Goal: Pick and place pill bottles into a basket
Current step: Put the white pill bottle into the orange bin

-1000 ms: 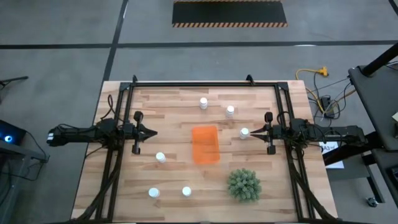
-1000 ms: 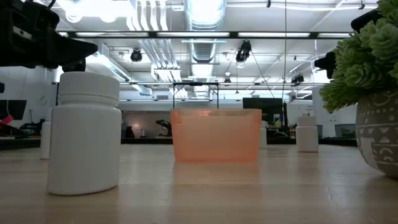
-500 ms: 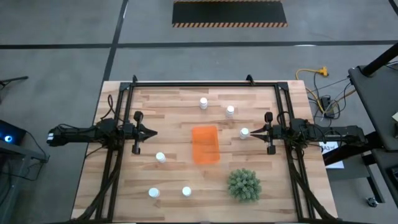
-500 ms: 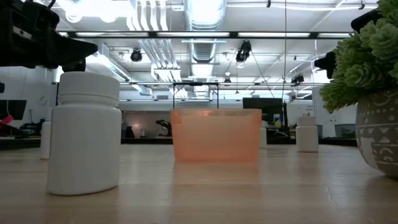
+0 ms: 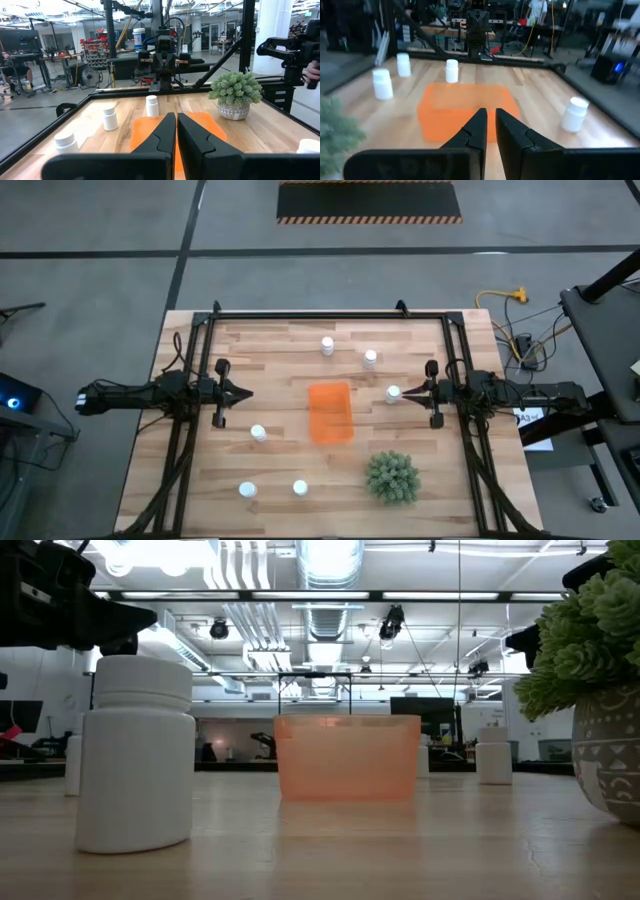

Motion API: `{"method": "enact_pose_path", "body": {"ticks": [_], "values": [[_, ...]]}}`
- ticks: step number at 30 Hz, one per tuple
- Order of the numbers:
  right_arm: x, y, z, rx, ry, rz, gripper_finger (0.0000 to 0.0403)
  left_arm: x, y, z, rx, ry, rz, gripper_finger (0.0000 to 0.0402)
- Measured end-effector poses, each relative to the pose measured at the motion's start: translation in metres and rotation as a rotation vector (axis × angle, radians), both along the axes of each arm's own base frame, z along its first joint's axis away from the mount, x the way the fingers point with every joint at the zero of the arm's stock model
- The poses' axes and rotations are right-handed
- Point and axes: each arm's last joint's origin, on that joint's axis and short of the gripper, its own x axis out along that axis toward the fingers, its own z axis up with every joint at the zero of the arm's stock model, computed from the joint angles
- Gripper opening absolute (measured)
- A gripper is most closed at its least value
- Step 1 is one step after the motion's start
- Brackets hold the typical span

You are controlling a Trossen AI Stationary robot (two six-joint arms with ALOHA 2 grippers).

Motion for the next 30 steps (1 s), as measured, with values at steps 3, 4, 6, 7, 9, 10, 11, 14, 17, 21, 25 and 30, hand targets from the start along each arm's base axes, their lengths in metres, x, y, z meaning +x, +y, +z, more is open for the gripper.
{"method": "enact_pose_path", "body": {"ticks": [3,4,6,7,9,10,11,14,17,21,25,30], "values": [[0.0,0.0,0.001,0.144,-0.013,-0.013,0.0029,0.0,0.0,0.0,0.0,0.0,0.0,0.0],[0.0,0.0,0.003,0.165,-0.027,-0.014,0.0029,0.0,0.0,0.0,0.0,0.0,0.0,0.0],[0.0,0.0,0.007,0.208,-0.077,-0.012,0.0029,0.0,0.0,0.0,0.0,0.0,0.0,0.0],[0.0,0.0,0.01,0.238,-0.106,-0.01,0.0029,0.0,0.0,0.0,0.0,0.0,0.0,0.0],[0.0,0.0,0.015,0.312,-0.156,-0.005,0.0029,0.0,0.0,0.0,0.0,0.0,0.0,0.0],[0.0,0.0,0.017,0.354,-0.175,-0.002,0.0029,0.0,0.0,0.0,0.0,0.0,0.0,0.0],[0.0,0.0,0.019,0.389,-0.193,0.001,0.0029,0.0,0.0,0.0,0.0,0.0,0.0,0.0],[-0.001,0.0,0.024,0.441,-0.249,0.013,0.0029,0.0,0.0,0.0,0.0,0.0,0.0,0.0],[-0.002,0.0,0.029,0.427,-0.293,0.022,0.0029,0.0,0.0,0.0,0.0,0.0,0.0,0.0],[-0.001,0.0,0.028,0.371,-0.285,0.017,0.0029,0.0,0.0,0.0,0.0,0.0,0.0,0.0],[-0.001,0.0,0.028,0.286,-0.282,0.013,0.0029,0.0,0.0,0.0,0.0,0.0,0.0,0.0],[-0.001,0.0,0.028,0.221,-0.287,0.01,0.0029,0.0,0.0,0.0,0.0,0.0,0.0,0.0]]}}
